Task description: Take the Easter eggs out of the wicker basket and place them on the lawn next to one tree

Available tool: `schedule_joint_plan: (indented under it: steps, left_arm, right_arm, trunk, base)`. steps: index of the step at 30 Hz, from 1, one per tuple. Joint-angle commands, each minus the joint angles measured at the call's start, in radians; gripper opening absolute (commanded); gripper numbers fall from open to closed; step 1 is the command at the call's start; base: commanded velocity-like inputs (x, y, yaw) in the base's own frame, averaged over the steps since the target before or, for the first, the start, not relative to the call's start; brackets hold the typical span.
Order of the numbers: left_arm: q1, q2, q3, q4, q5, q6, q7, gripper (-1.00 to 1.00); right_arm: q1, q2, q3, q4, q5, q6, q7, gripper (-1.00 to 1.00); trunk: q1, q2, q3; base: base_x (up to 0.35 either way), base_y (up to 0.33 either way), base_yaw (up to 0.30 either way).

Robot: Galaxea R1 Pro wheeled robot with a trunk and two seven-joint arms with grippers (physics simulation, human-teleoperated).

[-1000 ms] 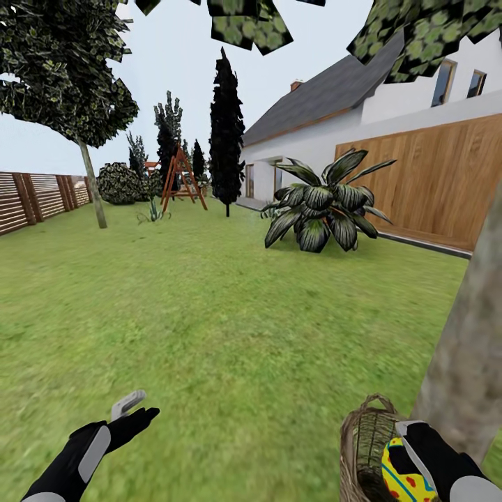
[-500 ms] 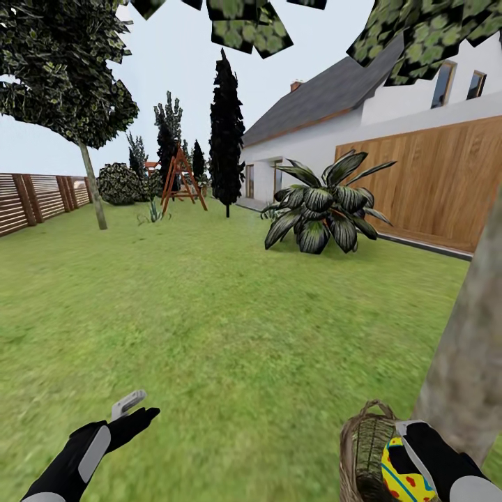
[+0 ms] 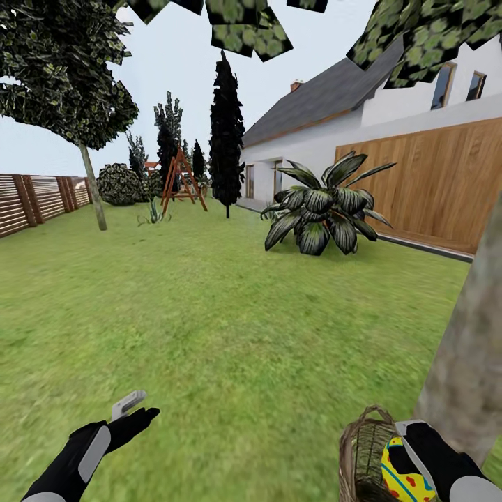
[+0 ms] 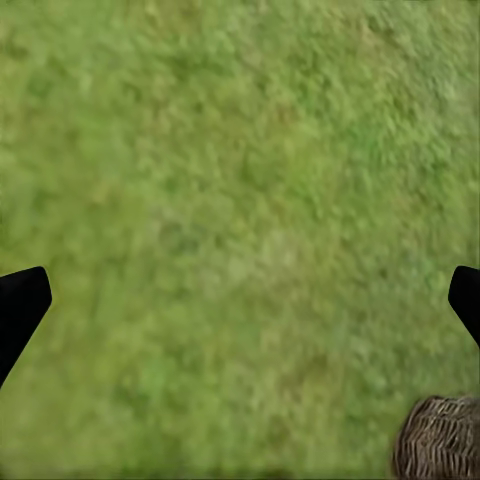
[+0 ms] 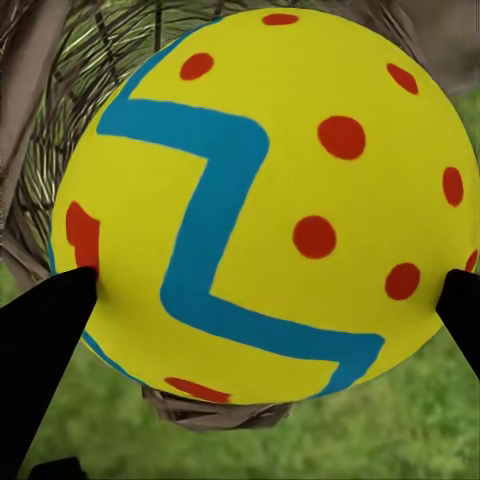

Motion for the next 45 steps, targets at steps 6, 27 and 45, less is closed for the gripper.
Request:
schedule_joint_plan:
  steps: [6, 27, 45]
  left_arm:
    - [-0.001, 0.0, 0.004, -0.001, 0.002, 0.007, -0.003, 1.0]
    - [-0.001, 0.0, 0.004, -0.001, 0.002, 0.005, -0.003, 1.0]
    - [-0.001, 0.0, 0.004, -0.001, 0.002, 0.004, -0.003, 1.0]
  right_arm:
    - [0.0, -0.001, 0.002, -0.002, 0.007, 0.006, 0.003, -1.0]
    - [0.0, -0.001, 0.003, -0.002, 0.004, 0.006, 0.002, -1.0]
    - [0.0, -0.001, 0.003, -0.002, 0.004, 0.006, 0.003, -1.0]
  trunk:
    - [-0.023, 0.042, 0.018]
    - [-0.104, 0.189, 0.084]
    - [-0.173, 0.315, 0.14]
  base:
    - [0.0, 0.0, 0.0]
    - [-0.075, -0.009, 0.0]
    - [-0.222, -0.012, 0.0]
